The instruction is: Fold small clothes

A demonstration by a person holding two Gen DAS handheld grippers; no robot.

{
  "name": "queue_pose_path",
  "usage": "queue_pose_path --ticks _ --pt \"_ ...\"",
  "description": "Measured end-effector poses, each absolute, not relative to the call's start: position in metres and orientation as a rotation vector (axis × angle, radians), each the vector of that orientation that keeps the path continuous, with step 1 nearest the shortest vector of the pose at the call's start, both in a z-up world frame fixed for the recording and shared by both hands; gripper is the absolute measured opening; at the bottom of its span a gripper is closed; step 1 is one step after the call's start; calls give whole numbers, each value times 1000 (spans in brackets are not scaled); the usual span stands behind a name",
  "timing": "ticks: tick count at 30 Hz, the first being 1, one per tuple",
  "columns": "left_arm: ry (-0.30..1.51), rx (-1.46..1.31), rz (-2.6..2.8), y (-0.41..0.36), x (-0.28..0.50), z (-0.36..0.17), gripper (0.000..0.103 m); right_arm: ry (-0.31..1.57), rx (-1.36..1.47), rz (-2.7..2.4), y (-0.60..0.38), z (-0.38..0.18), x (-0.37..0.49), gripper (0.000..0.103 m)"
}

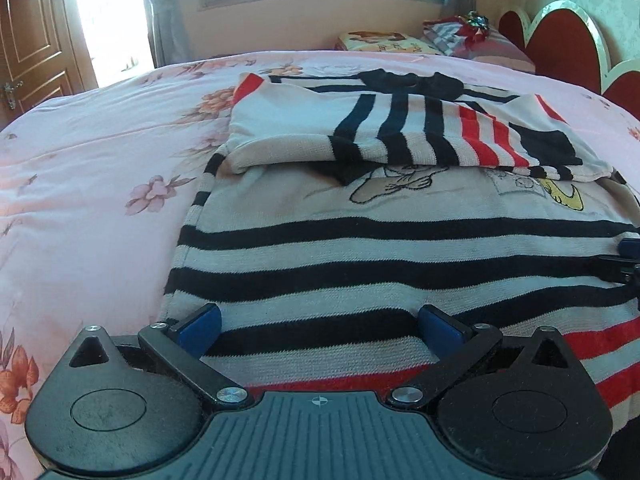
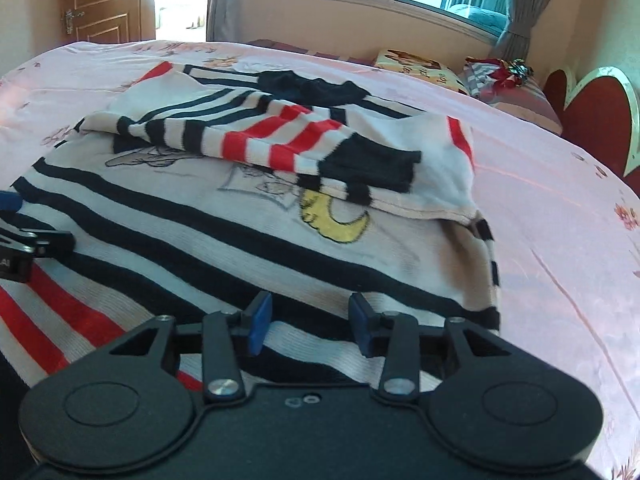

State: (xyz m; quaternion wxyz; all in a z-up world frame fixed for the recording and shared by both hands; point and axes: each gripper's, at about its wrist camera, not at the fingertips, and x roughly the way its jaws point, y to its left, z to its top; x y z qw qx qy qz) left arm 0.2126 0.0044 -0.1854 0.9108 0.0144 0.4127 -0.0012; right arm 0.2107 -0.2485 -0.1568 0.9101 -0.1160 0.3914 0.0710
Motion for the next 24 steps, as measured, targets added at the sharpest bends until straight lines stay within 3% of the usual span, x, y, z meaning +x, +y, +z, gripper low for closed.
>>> queue_pose_path --ticks 9,14,24 --pt "850 24 -6 -33 199 -169 103 787 -199 283 -216 -139 191 42" --pt "852 48 -18 -39 191 -186 103 821 -330 350 -186 -161 179 42" --pt "853 53 -26 -38 189 -185 103 807 -281 293 -191 -161 171 49"
